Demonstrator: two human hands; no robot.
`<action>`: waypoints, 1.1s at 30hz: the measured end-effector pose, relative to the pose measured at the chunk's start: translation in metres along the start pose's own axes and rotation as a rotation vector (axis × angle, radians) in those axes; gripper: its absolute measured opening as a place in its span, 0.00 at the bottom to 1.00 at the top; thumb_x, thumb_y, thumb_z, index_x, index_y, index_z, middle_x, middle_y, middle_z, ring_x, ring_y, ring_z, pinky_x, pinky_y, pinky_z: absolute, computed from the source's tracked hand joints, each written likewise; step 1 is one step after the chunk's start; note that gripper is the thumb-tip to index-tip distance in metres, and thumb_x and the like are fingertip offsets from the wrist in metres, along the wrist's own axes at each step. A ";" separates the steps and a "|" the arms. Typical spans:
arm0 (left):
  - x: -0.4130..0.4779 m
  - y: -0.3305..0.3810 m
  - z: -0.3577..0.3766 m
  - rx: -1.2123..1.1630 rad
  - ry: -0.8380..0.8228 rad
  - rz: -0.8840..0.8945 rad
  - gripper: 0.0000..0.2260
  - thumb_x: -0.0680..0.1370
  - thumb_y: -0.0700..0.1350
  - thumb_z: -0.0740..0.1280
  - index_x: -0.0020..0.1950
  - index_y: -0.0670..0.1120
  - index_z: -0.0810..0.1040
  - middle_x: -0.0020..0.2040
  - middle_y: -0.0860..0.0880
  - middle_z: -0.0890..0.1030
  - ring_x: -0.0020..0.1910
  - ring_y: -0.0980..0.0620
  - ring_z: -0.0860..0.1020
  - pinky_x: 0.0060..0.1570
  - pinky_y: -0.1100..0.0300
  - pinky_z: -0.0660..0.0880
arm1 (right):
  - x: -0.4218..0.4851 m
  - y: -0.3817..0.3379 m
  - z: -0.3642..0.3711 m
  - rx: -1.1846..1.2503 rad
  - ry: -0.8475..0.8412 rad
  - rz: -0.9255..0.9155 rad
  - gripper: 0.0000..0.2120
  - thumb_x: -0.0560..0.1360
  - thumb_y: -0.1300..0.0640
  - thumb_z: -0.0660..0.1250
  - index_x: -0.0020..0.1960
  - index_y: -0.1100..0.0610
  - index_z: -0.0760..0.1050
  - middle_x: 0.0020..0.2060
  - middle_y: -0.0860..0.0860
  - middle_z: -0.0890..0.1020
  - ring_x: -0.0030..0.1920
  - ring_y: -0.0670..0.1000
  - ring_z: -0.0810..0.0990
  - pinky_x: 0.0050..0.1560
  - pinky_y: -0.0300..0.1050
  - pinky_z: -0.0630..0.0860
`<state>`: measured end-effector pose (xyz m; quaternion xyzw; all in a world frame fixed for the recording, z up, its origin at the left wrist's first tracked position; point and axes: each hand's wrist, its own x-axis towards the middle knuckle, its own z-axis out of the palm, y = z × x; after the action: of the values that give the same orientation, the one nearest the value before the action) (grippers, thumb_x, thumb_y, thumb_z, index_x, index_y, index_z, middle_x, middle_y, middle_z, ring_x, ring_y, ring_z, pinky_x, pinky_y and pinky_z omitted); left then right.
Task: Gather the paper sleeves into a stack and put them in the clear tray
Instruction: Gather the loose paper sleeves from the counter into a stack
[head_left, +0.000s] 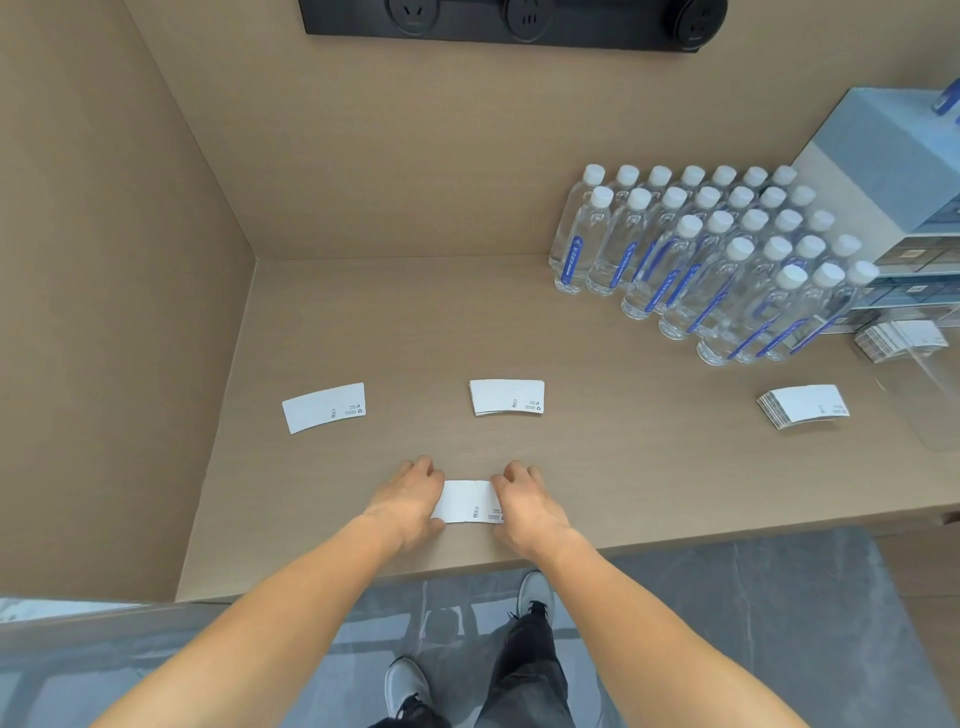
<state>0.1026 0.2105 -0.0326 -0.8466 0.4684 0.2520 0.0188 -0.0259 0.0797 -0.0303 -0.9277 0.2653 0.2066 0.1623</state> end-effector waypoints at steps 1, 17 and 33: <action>0.001 0.000 -0.001 -0.006 -0.002 0.001 0.19 0.77 0.51 0.69 0.63 0.43 0.72 0.62 0.46 0.69 0.62 0.45 0.69 0.59 0.49 0.75 | 0.001 0.000 0.000 0.002 -0.003 0.000 0.15 0.73 0.68 0.61 0.59 0.61 0.70 0.60 0.55 0.68 0.61 0.57 0.66 0.49 0.51 0.77; 0.009 0.011 -0.017 -0.060 0.019 0.115 0.21 0.74 0.53 0.70 0.63 0.45 0.71 0.59 0.47 0.68 0.60 0.47 0.70 0.55 0.54 0.74 | -0.018 0.007 -0.021 0.071 0.026 0.078 0.23 0.70 0.59 0.72 0.62 0.61 0.70 0.59 0.54 0.69 0.61 0.56 0.68 0.55 0.52 0.76; 0.062 0.032 -0.061 -0.069 0.110 0.132 0.16 0.76 0.46 0.66 0.61 0.44 0.71 0.60 0.48 0.68 0.61 0.47 0.70 0.55 0.52 0.76 | 0.032 0.049 -0.077 0.086 0.073 0.071 0.22 0.72 0.60 0.68 0.64 0.61 0.68 0.60 0.53 0.68 0.63 0.55 0.68 0.57 0.50 0.75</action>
<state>0.1284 0.1275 -0.0006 -0.8267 0.5143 0.2218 -0.0529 -0.0058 -0.0046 0.0116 -0.9168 0.3124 0.1665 0.1849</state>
